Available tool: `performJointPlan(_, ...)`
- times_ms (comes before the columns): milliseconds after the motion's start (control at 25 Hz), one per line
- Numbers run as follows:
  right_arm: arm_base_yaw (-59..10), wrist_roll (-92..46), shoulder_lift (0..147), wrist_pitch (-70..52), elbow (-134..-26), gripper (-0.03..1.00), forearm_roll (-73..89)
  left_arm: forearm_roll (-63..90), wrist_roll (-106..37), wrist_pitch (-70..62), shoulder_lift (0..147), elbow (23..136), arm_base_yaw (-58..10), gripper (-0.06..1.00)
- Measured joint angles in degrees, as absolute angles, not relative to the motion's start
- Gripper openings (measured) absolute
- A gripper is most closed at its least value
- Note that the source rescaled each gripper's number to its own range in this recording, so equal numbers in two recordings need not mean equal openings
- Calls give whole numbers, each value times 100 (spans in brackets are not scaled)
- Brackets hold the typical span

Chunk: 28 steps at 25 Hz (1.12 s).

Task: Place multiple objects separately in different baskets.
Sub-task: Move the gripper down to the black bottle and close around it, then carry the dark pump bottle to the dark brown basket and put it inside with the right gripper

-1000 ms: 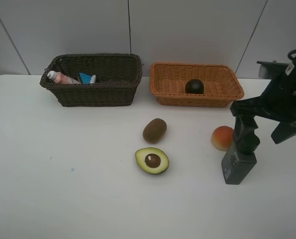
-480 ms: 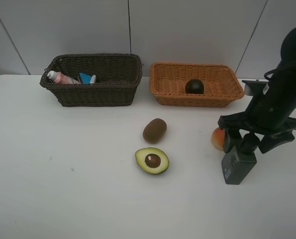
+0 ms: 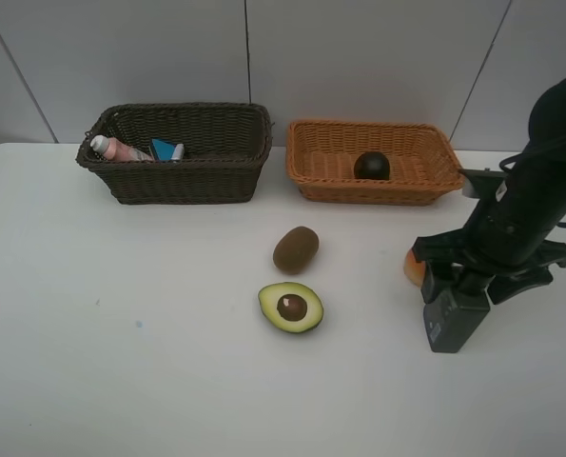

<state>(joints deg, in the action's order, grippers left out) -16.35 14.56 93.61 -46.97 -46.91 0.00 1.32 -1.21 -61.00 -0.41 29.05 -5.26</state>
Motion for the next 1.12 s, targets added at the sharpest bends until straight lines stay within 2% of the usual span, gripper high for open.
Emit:
performJointPlan(80,-1635,1456,9361,-4702,-4691,87,0,132,-121,-6100,-41,2905,-526,100)
performJointPlan(120,-1635,1456,9361,-4715,-4691,74,0,132,-121,-6100,-41,2905,-526,100)
performJointPlan(160,-1635,1456,9361,-4735,-4691,59,0,132,-121,-6100,-41,2905,-526,100)
performJointPlan(280,-1642,1463,9361,-4813,-4691,0,100,132,-121,-6100,-41,2905,-526,100)
performJointPlan(600,-1642,1458,9310,-4933,-4697,2,88,132,-121,-6100,-41,2905,-526,100)
performJointPlan(760,-1642,1440,9012,-5451,-4937,2,0,132,-121,-6100,-41,2905,-526,100)
performJointPlan(960,-1696,1187,8810,-5753,-6087,2,-32,132,-121,-6100,-41,2905,-526,100)
performJointPlan(1120,-1995,952,9207,-5611,-7158,2,0,132,-121,-6100,-41,2905,-526,100)
